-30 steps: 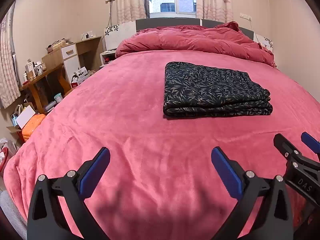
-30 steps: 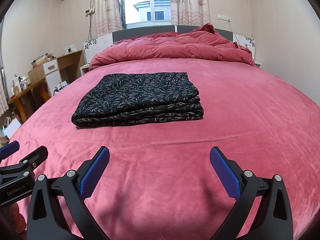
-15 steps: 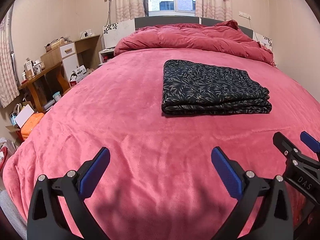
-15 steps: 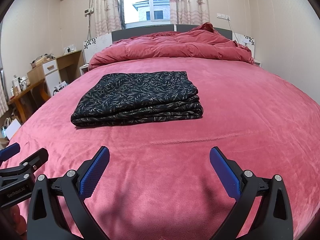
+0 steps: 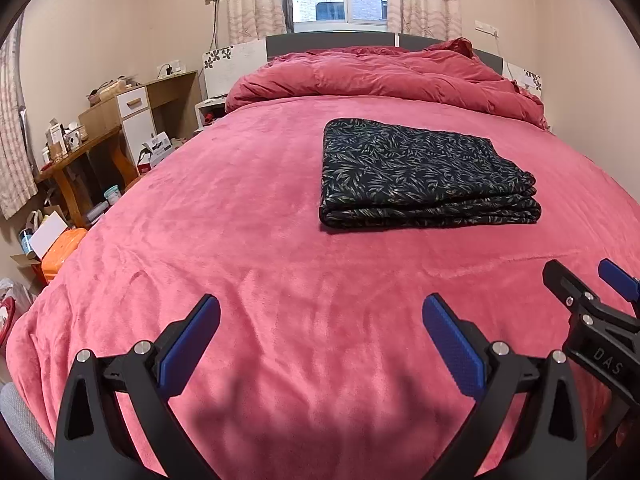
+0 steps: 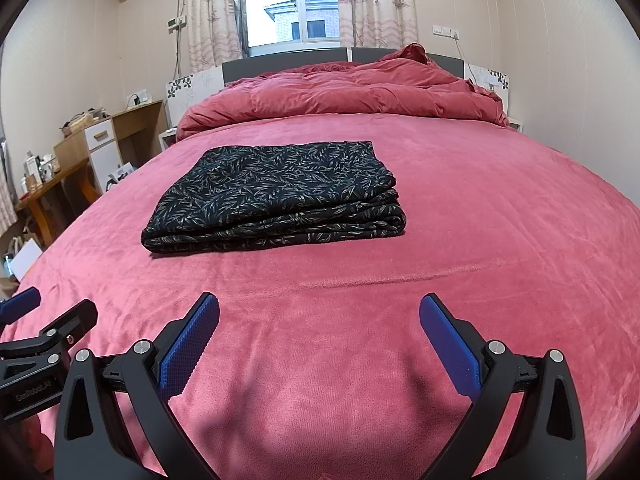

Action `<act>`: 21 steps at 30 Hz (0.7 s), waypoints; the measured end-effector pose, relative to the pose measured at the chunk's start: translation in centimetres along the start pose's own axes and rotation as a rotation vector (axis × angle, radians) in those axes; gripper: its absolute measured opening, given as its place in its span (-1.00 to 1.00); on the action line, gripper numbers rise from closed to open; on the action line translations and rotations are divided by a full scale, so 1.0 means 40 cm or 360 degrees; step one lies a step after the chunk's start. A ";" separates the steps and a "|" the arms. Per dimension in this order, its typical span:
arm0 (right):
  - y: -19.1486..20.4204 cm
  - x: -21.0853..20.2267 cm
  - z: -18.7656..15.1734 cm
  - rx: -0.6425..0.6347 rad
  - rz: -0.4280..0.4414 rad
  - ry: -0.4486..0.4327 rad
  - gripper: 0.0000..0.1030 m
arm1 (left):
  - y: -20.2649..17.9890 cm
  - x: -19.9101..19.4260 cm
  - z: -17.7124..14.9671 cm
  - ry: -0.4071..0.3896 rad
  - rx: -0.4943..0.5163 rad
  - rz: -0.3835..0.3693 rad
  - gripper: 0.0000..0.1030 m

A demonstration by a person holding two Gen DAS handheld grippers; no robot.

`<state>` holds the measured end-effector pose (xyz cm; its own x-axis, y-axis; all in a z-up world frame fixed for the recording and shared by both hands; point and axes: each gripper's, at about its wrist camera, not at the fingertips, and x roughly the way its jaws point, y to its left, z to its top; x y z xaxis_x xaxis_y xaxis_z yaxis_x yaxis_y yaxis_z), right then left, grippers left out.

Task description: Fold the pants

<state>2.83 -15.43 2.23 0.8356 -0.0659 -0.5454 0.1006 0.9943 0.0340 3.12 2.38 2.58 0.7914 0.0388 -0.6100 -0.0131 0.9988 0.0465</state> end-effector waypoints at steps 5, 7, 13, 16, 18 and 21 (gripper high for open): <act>0.002 0.000 -0.001 0.0002 0.0002 0.0005 0.93 | 0.000 -0.001 0.000 0.0001 -0.0006 -0.0001 0.96; 0.005 -0.001 -0.003 0.0003 0.0003 0.0006 0.93 | 0.001 0.000 0.000 0.0007 -0.0006 -0.0003 0.96; 0.007 -0.003 -0.003 0.0004 -0.0003 0.0008 0.93 | 0.002 0.006 -0.003 0.0024 -0.0012 -0.0006 0.96; 0.007 -0.002 -0.003 0.0004 -0.0002 0.0011 0.93 | 0.004 0.009 -0.005 0.0024 -0.0018 0.0011 0.96; 0.008 -0.003 -0.003 0.0009 -0.0001 0.0012 0.93 | 0.002 0.009 -0.008 0.0013 -0.0009 0.0038 0.96; 0.013 -0.004 -0.004 0.0009 -0.0003 0.0016 0.93 | 0.002 0.014 -0.010 0.0032 -0.0006 0.0032 0.96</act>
<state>2.64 -14.88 2.20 0.8300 -0.0672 -0.5537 0.1055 0.9937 0.0377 3.31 2.47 1.92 0.7785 0.0591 -0.6248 -0.0311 0.9980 0.0557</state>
